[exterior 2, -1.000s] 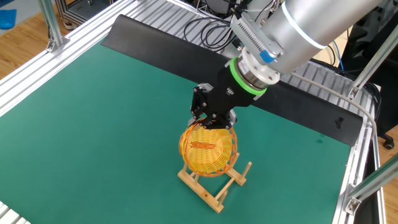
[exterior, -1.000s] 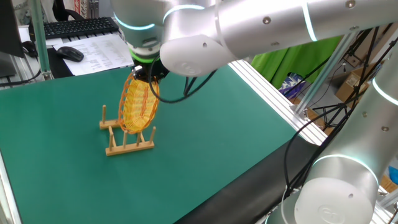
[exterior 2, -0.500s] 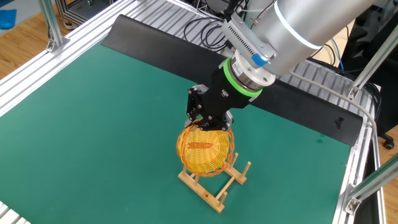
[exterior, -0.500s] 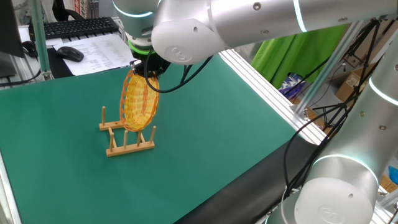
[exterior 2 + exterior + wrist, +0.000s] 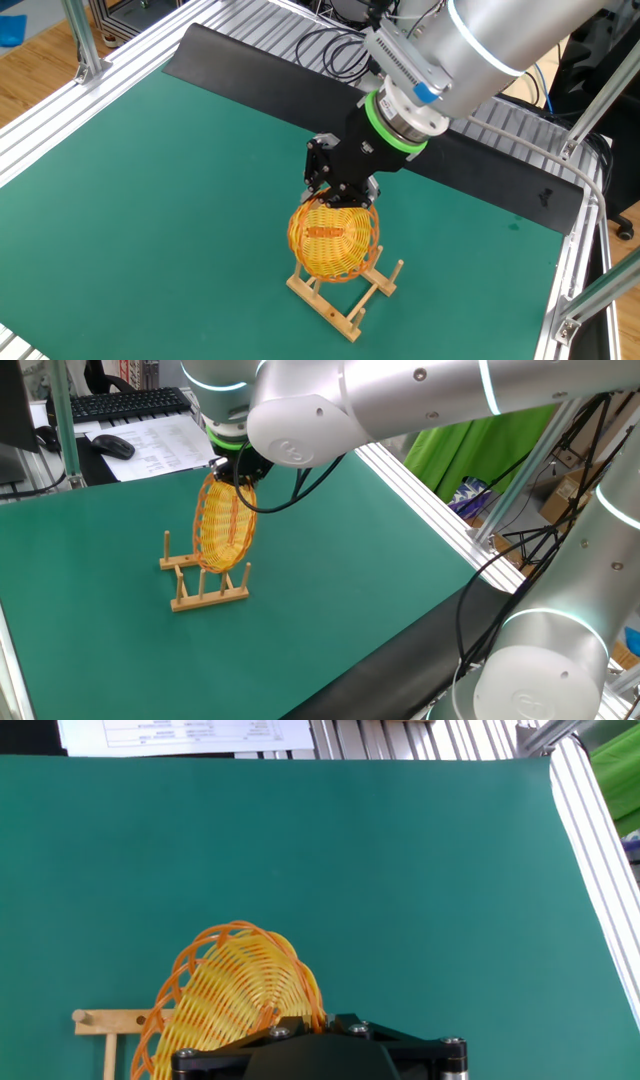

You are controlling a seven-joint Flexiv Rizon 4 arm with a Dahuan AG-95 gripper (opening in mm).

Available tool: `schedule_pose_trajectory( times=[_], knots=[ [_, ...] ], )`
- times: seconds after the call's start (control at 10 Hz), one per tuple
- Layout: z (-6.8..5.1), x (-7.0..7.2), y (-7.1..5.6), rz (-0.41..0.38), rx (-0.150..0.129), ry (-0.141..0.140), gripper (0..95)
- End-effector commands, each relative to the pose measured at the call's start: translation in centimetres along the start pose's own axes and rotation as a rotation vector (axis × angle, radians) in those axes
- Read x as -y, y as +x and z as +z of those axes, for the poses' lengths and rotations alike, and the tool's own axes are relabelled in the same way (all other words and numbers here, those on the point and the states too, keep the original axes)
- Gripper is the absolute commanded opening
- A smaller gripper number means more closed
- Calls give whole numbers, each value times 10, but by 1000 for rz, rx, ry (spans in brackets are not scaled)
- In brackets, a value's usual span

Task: Put the dish on the dish rack

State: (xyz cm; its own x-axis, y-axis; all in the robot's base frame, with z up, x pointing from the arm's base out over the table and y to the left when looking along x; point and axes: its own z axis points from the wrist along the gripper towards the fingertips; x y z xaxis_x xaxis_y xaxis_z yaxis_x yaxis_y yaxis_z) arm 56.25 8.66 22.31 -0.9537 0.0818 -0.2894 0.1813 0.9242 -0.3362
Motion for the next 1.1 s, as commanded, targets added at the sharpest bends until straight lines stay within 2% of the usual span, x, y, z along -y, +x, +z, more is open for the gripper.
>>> schedule_pose_trajectory(
  times=[0.1,0.4,0.9,1.1],
  knots=[
    [0,0,2,3,8,5,0],
    [-1,-4,8,14,14,19,0],
    [-2,-8,11,26,8,18,0],
    [1,-14,13,27,13,20,0]
  ],
)
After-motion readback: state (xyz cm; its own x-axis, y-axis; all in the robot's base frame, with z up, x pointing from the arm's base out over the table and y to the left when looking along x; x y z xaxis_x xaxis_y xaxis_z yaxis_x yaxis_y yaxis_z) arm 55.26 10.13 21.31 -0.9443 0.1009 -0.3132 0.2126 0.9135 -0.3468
